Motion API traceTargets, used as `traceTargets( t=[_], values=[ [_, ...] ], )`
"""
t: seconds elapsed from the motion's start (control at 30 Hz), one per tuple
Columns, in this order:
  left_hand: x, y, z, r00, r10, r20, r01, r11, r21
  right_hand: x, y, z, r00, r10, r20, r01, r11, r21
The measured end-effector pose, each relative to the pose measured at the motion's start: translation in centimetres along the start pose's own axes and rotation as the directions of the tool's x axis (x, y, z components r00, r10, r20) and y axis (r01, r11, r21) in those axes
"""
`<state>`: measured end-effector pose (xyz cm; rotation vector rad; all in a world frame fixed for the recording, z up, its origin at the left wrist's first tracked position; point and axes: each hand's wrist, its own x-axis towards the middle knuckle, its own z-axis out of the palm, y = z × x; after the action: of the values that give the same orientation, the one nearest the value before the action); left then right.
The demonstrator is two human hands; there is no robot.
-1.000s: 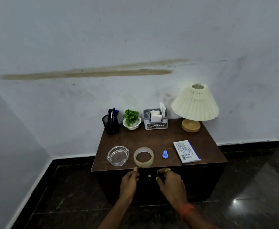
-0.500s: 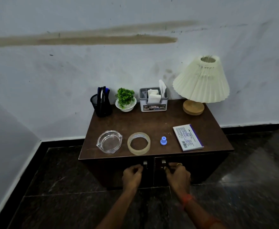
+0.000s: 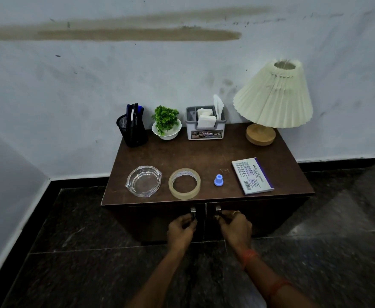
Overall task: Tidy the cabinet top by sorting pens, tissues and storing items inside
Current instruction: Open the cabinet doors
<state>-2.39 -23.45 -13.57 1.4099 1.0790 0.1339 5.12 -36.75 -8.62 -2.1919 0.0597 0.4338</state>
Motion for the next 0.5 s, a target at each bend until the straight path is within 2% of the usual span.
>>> traceTargets(
  t=[0.27, 0.5],
  values=[
    [-0.4, -1.5, 0.0, 0.998, 0.043, -0.043, -0.040, 0.997, 0.073, 0.2, 0.3, 0.2, 1.000, -0.013, 0.020, 0.012, 1.000, 0.020],
    [-4.2, -0.9, -0.8, 0.995, 0.083, -0.062, -0.073, 0.987, 0.143, 0.3, 0.7, 0.7, 0.998, 0.002, 0.064, -0.004, 0.999, 0.034]
  ],
)
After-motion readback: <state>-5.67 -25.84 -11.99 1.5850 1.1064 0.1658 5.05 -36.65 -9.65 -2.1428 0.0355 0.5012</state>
